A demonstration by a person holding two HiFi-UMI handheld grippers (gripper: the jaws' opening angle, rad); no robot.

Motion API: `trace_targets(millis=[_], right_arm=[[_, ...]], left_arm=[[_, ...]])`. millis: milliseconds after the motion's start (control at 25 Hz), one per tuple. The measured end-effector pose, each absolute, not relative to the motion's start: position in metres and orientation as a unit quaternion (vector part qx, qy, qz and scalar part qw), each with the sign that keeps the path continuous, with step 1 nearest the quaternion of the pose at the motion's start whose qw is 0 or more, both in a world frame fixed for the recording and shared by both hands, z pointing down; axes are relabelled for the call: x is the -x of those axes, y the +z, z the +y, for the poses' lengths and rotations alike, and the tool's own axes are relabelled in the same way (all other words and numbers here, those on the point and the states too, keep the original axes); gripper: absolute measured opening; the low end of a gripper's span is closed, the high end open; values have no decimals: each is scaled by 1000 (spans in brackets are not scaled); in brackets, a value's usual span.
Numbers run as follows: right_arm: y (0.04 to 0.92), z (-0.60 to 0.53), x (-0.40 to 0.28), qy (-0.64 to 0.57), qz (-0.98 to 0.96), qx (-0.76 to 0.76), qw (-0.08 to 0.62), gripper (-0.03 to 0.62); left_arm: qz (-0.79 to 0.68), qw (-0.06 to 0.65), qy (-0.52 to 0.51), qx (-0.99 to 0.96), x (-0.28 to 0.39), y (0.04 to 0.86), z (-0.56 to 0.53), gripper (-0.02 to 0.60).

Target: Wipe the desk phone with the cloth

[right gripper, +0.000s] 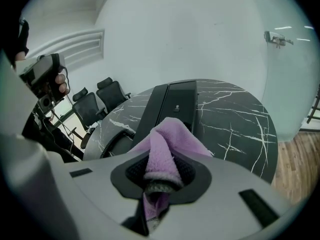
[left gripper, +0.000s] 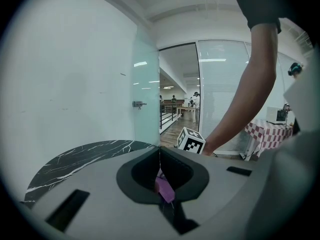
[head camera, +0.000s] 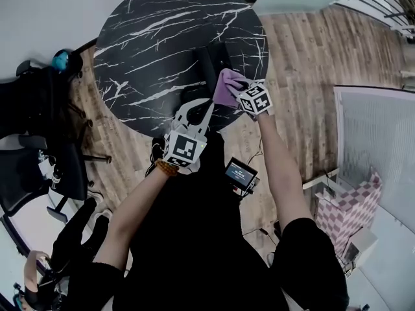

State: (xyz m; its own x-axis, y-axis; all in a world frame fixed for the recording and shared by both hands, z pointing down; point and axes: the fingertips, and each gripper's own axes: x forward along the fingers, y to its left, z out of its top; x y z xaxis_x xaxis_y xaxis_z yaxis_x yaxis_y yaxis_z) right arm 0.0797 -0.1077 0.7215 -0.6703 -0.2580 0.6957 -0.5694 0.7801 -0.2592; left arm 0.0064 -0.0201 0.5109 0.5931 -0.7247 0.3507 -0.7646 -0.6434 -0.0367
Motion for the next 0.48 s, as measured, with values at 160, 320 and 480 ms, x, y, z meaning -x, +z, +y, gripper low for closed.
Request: trace_targets(millis=[160,320,480], right_arm=[[724,-102,-83,245,-880,-225,338,74],[725,-96,-87,258,-873,-216,353,74],[705,-82,-80,244,-880,-205,353,74]], left_arm=[[-419,55,168,-891,-7,507,-24,14],[-422,49,166,-890,-6,503,-28,14],[-424,48,167,-889,-2,500,-29,14]])
